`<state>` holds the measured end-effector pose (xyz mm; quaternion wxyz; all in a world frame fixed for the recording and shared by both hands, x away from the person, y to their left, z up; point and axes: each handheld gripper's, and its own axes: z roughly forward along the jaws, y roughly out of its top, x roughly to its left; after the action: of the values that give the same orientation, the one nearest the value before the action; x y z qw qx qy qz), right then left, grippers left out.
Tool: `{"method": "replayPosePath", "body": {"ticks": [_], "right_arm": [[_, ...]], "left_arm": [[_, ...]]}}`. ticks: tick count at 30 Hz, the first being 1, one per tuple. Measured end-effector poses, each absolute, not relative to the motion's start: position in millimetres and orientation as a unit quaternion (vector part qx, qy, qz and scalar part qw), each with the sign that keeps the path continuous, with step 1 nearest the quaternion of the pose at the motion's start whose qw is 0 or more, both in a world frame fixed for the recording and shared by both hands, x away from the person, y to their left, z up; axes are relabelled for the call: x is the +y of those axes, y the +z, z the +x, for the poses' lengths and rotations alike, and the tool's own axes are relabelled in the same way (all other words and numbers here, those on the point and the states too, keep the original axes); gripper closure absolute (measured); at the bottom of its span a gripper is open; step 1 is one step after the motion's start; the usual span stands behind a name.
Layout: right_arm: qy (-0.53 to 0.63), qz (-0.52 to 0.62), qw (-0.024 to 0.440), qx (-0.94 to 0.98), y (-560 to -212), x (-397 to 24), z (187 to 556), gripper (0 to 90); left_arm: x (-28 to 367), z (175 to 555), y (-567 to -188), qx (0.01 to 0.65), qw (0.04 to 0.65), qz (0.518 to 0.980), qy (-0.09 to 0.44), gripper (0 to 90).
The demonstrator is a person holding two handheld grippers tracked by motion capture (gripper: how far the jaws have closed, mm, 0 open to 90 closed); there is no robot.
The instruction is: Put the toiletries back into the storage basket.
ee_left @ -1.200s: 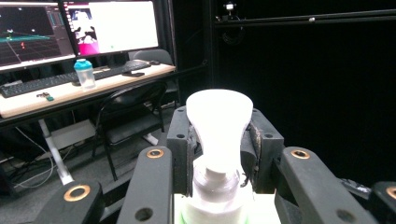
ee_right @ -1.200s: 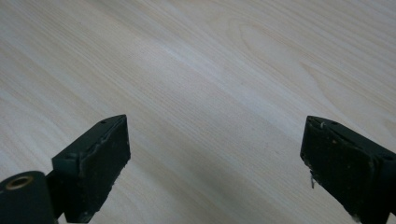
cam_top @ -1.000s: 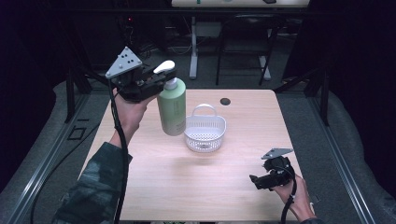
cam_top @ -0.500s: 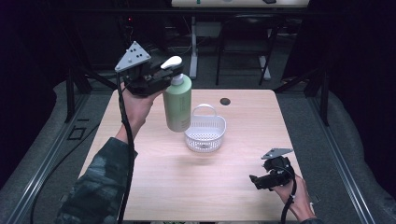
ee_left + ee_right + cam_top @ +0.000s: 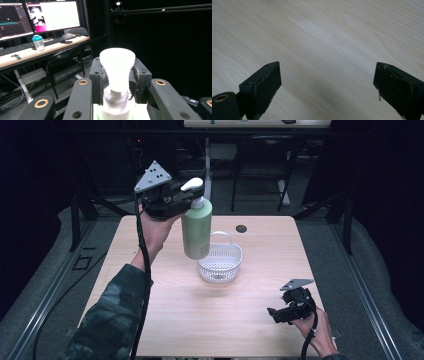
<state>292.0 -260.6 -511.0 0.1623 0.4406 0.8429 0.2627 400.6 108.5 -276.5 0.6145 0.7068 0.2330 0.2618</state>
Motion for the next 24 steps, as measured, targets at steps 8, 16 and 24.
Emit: {"method": "replayPosePath", "body": {"ticks": [8,16,24], "right_arm": [[0.261,0.442,0.161,0.843,-510.9,-260.5,291.8,7.3],[0.261,0.440,0.162,0.844,-510.9,-260.4,291.8,7.3],[0.261,0.439,0.162,0.844,-511.2,-260.6,292.0,7.2]], "left_arm": [[101.0,406.0,-277.7,0.232,0.614,0.708,0.261,67.4],[93.9,411.3,-282.6,0.235,0.614,0.708,0.256,67.4],[88.3,416.4,-286.4,0.237,0.616,0.706,0.255,67.4]]}}
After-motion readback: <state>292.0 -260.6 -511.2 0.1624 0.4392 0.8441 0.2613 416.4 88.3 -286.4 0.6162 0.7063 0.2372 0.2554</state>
